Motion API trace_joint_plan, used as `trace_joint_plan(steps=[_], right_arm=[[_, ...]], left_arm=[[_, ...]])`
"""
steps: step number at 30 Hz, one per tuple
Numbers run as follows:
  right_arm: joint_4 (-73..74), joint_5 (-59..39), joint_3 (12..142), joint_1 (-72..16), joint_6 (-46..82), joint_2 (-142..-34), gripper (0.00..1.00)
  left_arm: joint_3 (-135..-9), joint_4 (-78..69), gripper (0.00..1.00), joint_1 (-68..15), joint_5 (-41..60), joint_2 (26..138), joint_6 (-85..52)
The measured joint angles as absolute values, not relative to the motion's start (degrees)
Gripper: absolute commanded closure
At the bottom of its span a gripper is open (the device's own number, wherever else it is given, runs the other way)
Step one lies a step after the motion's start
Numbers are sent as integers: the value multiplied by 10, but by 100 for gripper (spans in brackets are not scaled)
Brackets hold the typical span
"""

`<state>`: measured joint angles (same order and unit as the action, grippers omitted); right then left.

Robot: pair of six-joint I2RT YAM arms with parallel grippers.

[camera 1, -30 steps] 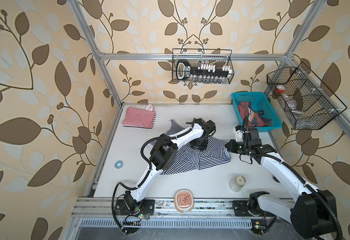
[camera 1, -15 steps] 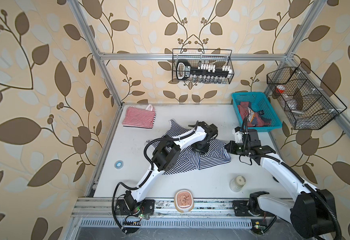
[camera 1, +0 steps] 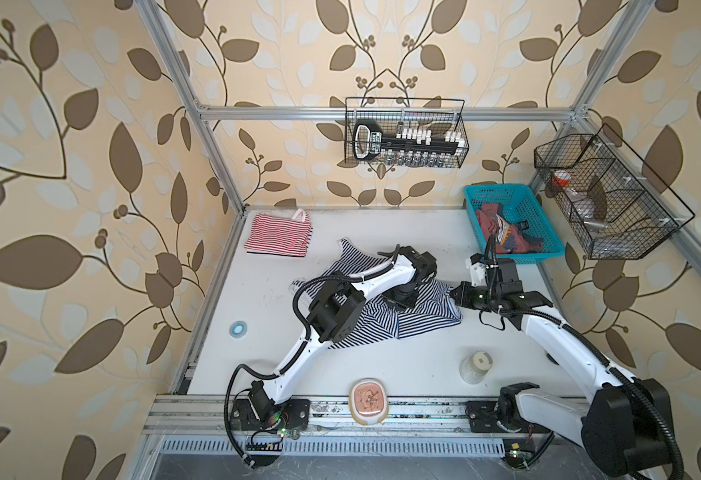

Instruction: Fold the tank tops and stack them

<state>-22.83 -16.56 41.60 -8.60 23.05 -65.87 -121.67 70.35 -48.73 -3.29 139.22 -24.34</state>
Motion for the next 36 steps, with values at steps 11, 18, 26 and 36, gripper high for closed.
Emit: trace_joint_plan(steps=[11,18,26,36], right_arm=[[-229,-165,416,-86,230,-654,100],[-231,-165,416,-85,230,-649,100],[-234,-165,416,-85,230,-649,100],[-238,-165,416,-84,229,-644,100]], left_arm=[[-1216,703,81,-487,-53,1388,-245],[-1216,703,82,-487,-63,1362,-245],[-1207,696,72,-487,-61,1352,-244],[-1202,672,58,-487,-27,1352,-248]])
